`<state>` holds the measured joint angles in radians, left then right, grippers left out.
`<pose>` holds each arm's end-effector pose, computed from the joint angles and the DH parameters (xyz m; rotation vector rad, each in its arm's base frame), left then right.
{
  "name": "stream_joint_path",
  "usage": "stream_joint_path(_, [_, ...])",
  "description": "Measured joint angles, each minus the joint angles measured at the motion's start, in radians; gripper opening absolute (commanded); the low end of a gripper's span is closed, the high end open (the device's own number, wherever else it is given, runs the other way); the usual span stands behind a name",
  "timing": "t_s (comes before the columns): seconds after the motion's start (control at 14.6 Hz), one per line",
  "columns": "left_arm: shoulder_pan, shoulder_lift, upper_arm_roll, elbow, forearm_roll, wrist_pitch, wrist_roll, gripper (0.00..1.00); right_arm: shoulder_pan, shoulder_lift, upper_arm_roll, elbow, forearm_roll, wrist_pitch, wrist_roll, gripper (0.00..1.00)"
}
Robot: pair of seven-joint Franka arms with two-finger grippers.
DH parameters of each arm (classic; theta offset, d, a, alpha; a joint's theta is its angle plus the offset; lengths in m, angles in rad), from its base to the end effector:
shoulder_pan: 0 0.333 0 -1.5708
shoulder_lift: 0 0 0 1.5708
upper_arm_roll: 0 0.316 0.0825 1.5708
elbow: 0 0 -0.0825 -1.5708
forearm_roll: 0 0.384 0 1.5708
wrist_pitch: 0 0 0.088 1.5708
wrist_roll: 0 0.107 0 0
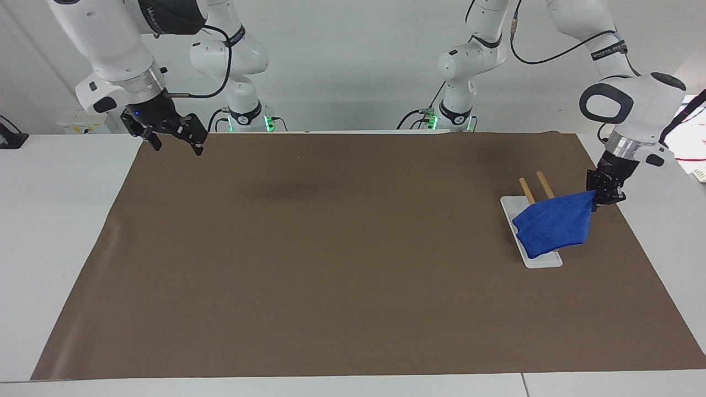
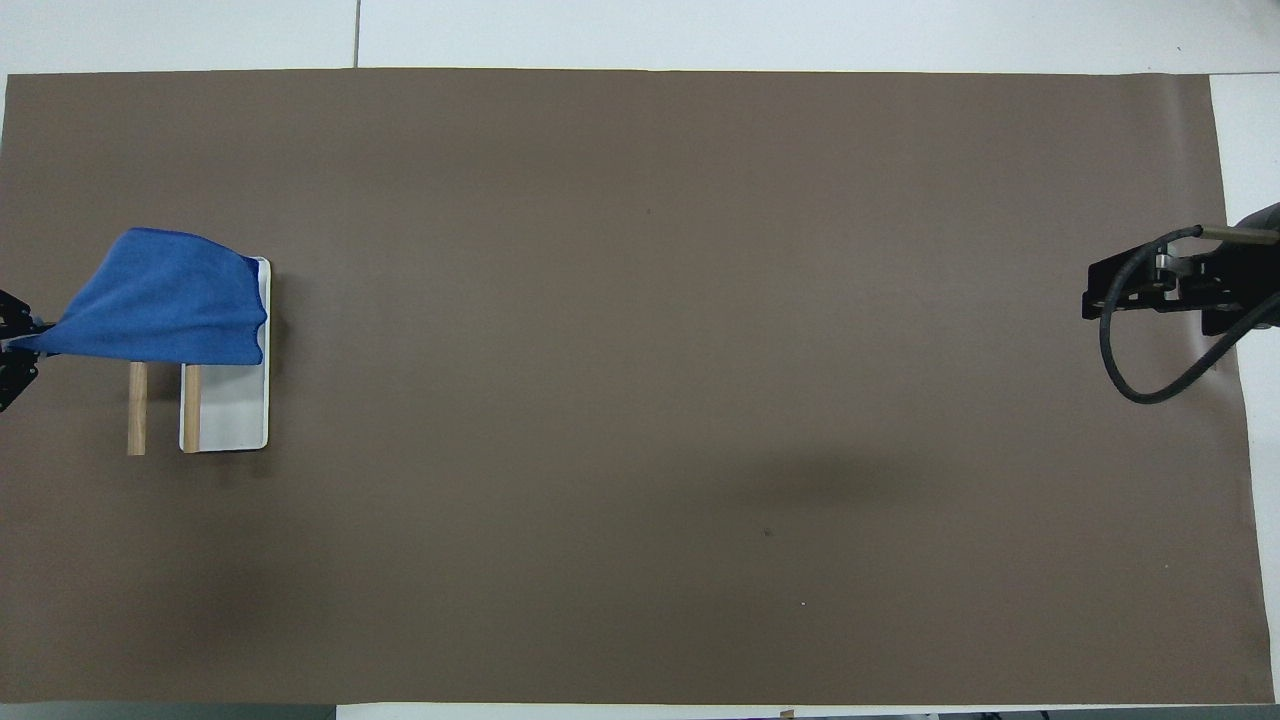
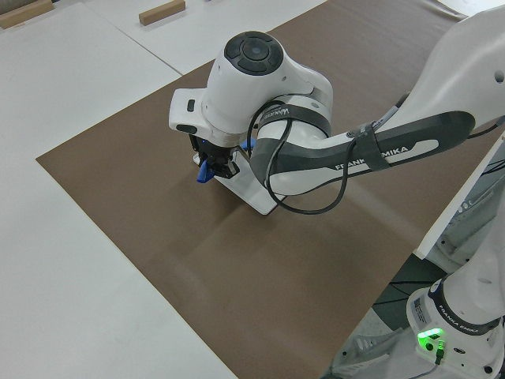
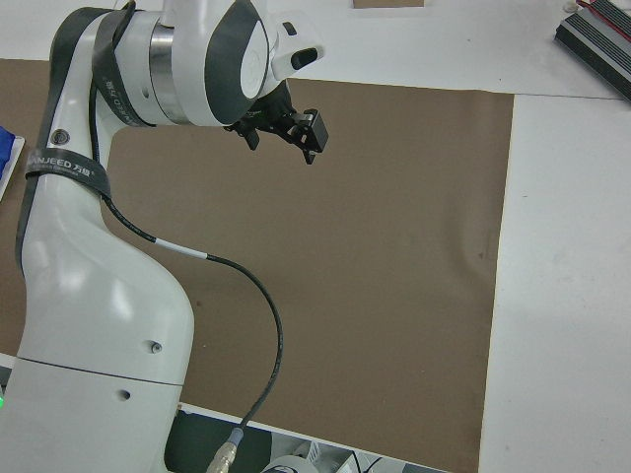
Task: Right arm passes towel to left arm to hang
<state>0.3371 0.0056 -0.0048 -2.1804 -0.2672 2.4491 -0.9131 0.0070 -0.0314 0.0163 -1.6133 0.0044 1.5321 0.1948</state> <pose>0.5278 0.1820 0.4139 2.1645 1.8776 0.2804 0.5398 0.0132 0.6184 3.1275 -0.2688 -0.0784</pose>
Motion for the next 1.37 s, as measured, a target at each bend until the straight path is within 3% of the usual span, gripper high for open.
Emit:
stream_joint_path(0.27, [-0.003,-0.003,-0.003,0.032,0.0,0.01,0.009,1.0,-0.002,0.0,-0.002,0.0,0.0,0.0,0.0,1.0])
stream_joint_path(0.55, [-0.03,-0.007,-0.015,0.152,0.038,-0.048,0.04,1.0,-0.002,0.0,-0.002,0.0,0.0,-0.001,0.0,1.0])
stream_joint_path(0.96, [-0.203,-0.001,-0.023,0.266,0.152,-0.112,0.072,1.0,-0.001,0.0,-0.002,0.0,0.0,-0.001,0.0,1.0])
stream_joint_path(1.37, [-0.362,0.007,-0.026,0.319,0.167,-0.239,0.328,1.0,-0.001,0.0,-0.002,0.0,0.0,-0.001,0.0,1.0])
